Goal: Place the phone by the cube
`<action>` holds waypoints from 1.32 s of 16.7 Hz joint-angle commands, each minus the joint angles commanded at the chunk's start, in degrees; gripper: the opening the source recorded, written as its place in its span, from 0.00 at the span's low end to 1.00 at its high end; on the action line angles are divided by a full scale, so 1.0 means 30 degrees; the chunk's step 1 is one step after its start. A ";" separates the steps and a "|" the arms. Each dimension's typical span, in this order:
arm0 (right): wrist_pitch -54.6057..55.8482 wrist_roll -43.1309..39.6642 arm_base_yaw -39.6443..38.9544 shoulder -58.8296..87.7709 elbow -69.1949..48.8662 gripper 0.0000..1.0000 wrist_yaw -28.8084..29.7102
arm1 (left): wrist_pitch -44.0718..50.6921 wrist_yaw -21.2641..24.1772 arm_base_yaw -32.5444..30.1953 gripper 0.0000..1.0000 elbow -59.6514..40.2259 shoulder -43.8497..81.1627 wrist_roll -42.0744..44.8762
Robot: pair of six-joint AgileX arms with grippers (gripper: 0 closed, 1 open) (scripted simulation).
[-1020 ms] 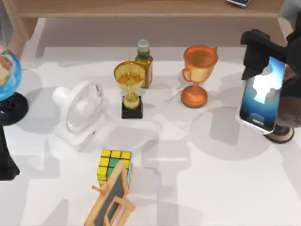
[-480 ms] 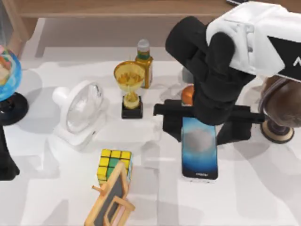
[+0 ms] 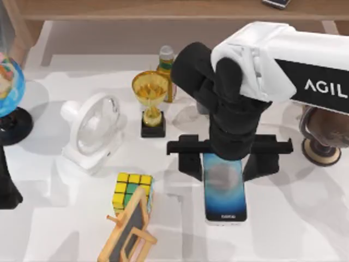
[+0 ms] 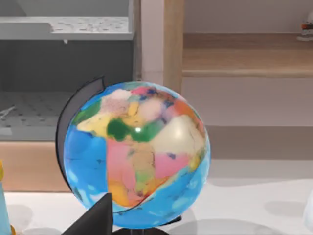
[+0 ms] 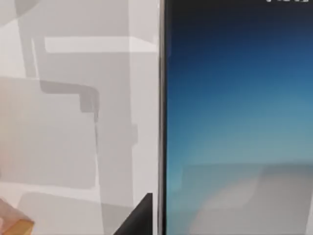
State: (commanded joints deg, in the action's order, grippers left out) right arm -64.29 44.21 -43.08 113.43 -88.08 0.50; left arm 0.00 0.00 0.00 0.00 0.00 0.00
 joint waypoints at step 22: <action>0.3036 0.0870 0.0566 0.0047 0.0962 0.00 0.0278 | 0.0000 0.0000 0.0000 1.00 0.0000 0.0000 0.0000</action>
State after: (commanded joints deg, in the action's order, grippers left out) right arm -55.18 46.82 -41.38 113.57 -85.19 1.33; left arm 0.00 0.00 0.00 0.00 0.00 0.00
